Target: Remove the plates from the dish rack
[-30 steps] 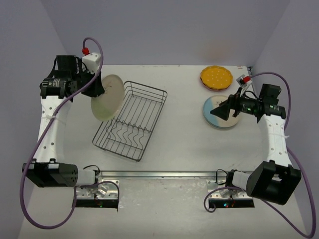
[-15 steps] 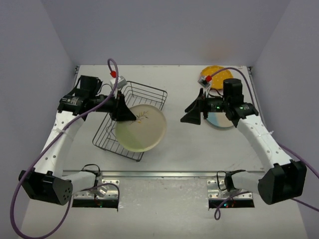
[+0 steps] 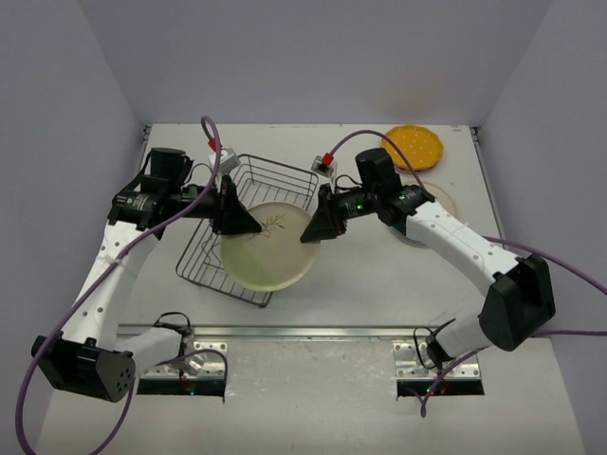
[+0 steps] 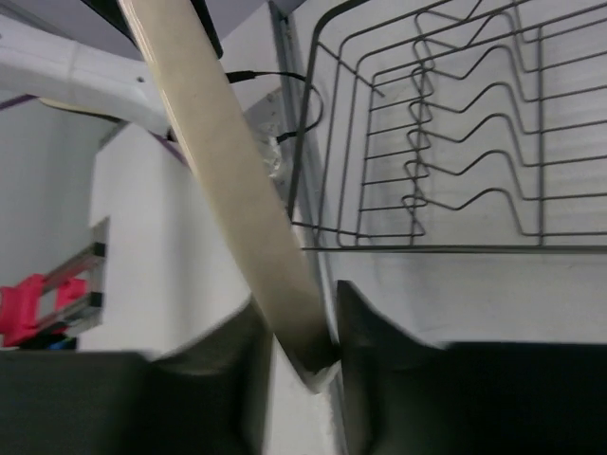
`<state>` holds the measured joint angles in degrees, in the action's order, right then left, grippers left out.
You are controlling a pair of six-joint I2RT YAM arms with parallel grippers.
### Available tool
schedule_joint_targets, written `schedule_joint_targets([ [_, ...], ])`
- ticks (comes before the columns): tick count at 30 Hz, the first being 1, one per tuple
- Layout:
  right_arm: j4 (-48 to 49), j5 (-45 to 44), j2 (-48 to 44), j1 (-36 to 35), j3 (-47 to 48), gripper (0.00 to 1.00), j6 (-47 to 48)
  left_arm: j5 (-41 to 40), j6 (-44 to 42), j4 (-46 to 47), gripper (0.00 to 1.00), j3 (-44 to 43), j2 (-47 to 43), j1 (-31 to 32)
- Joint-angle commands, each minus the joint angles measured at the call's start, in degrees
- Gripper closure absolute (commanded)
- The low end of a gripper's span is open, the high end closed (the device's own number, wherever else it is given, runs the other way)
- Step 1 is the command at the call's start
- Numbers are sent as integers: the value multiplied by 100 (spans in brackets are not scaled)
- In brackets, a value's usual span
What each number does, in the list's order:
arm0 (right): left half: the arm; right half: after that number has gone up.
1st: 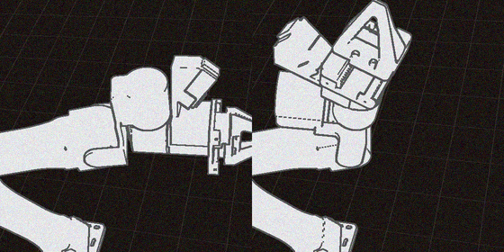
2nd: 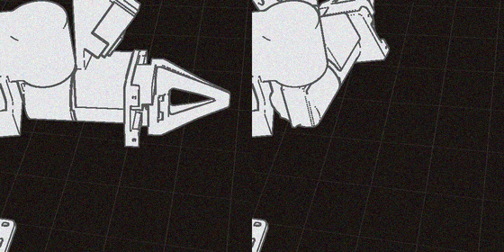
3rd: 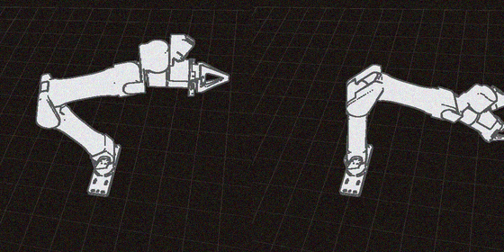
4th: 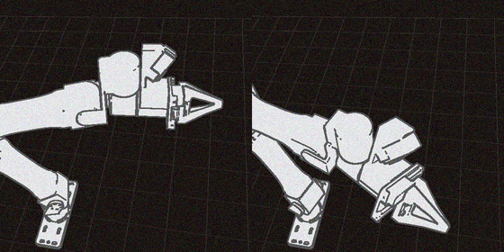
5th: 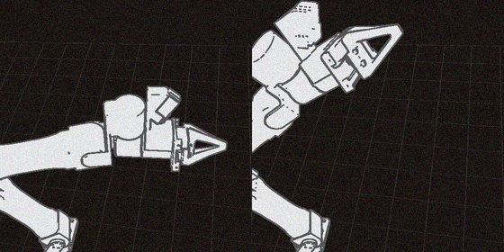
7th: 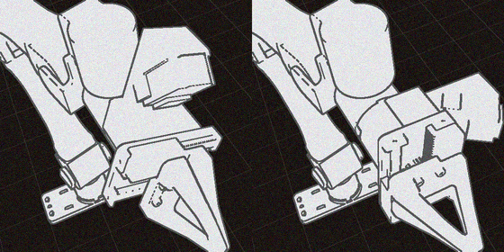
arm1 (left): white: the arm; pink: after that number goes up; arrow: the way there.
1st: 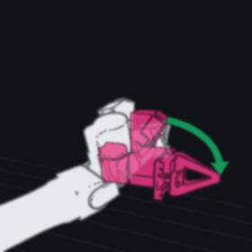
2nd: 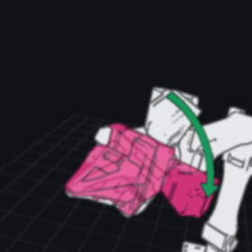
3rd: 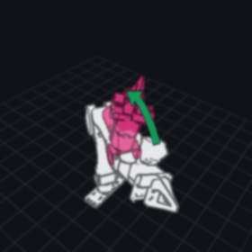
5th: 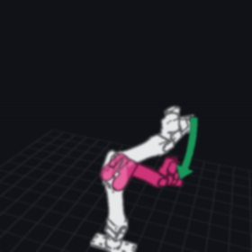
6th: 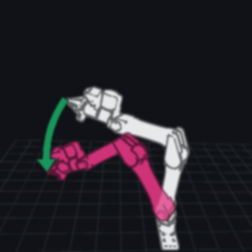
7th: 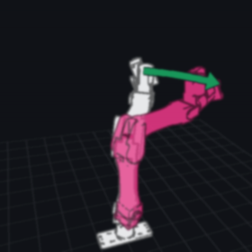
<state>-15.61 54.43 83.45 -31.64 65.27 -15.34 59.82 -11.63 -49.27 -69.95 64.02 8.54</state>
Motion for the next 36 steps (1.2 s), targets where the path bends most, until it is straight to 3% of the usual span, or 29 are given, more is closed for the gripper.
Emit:
schedule_joint_targets([
  [1, 86, -116, -45, -16, 295, 100, 3, 328, 197, 465, 97, -146, -105, -19],
  [3, 95, -92, -165, 87, 166, 100, -33, 19, 332, 488, 68, -186, -79, -19],
  [4, 101, -14, -231, 195, 94, 100, -99, -186, 375, 488, 43, -216, -67, -19],
  [5, 125, -3, -241, 211, 83, 100, -162, -359, 381, 496, 28, -236, -57, -19],
  [6, 188, 132, -309, 585, -97, 100, -328, -653, 471, 549, 4, -261, -79, -26],
  [7, 251, 230, -410, 837, -210, 100, -452, -850, 531, 581, 0, -280, -90, -27],
  [10, 355, 672, -551, 1539, -491, 100, -796, -1275, 702, 658, 0, -357, -107, -43],
  [12, 357, 1002, -690, 2504, -865, 100, -925, -1724, 753, 681, 0, -440, -118, -88],
  [16, 327, 1537, -859, 3886, -1360, 100, -909, -1848, 789, 737, 0, -417, -123, -124],
  [19, -216, 1871, -768, 5128, -1492, 100, -281, -1799, 829, 796, 0, -371, -108, -125],
  [22, -1028, 1829, -316, 5941, -1174, 100, 480, -1841, 829, 805, 0, -388, -92, -133],
  [27, -2049, 1750, 662, 6786, -518, 100, 1139, -1845, 828, 821, 0, -382, -83, -133],
  [36, -2018, 1513, 1644, 7145, 128, 100, 1200, -1885, 798, 793, 0, -355, -105, -133],
])
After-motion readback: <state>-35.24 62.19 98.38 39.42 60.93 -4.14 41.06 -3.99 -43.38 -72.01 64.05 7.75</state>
